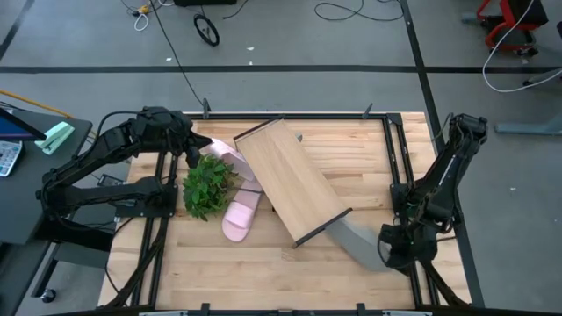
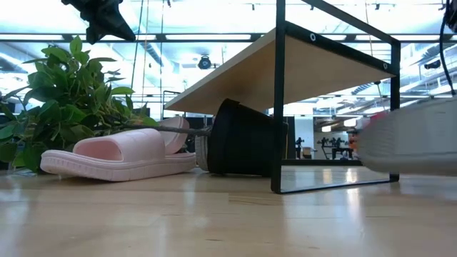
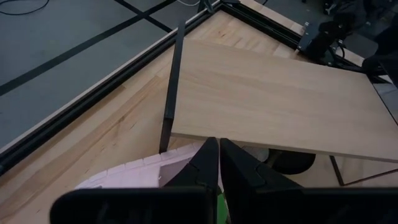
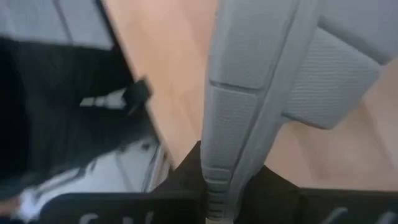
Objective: Pick and place slides into the shelf
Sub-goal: Put the bottom gray slide on the shelf
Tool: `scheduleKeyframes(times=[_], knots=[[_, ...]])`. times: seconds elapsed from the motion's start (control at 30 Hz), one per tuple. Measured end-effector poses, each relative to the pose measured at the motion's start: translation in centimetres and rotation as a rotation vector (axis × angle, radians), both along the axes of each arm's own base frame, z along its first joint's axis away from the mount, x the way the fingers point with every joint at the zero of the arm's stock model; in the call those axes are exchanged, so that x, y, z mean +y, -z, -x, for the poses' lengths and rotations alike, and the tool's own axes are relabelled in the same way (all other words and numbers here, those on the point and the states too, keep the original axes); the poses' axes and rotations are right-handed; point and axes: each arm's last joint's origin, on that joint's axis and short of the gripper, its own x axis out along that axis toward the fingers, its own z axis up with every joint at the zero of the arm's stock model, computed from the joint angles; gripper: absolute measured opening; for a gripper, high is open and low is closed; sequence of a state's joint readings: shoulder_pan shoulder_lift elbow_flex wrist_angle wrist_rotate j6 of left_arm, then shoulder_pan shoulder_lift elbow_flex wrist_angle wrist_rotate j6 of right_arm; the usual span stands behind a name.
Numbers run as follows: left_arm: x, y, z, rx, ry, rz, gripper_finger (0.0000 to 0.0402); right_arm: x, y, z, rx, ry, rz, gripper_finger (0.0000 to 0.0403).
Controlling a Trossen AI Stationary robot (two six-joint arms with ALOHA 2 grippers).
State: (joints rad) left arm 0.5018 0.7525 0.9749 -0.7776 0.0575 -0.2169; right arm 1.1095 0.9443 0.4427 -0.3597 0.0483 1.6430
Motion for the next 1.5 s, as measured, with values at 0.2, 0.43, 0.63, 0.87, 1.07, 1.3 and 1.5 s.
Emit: scheduleKeyframes(times=[0.2,0.43,0.63,0.87,1.07,1.3,1.5], knots=[[0.0,0.0,0.0,0.0,0.0,0.0,0.0026,0.2,-2.5,1.2,0.02,-0.127,-0.152,0.0036],[0.0,0.0,0.0,-0.005,0.003,0.008,0.0027,1.1,-8.5,2.9,0.014,-0.285,-0.248,0.0036],[-0.4,-0.1,-0.2,-0.046,0.129,0.074,0.0021,-0.2,-15.6,3.9,0.015,-0.329,-0.121,0.0036],[-0.7,-0.9,-0.7,-0.157,0.293,0.074,0.0029,-3.1,-22.1,4.5,0.009,-0.318,0.043,0.0036],[-0.6,-2.6,-1.2,-0.315,0.364,-0.012,0.0031,-5.0,-23.8,4.1,-0.043,-0.314,0.195,0.0036],[-0.3,-4.1,-1.8,-0.451,0.378,-0.091,0.0025,-5.9,-23.6,2.3,-0.127,-0.339,0.305,0.0036],[0.1,-3.9,-2.7,-0.459,0.39,-0.053,0.0034,-6.8,-23.2,-0.8,-0.243,-0.373,0.502,0.0036]])
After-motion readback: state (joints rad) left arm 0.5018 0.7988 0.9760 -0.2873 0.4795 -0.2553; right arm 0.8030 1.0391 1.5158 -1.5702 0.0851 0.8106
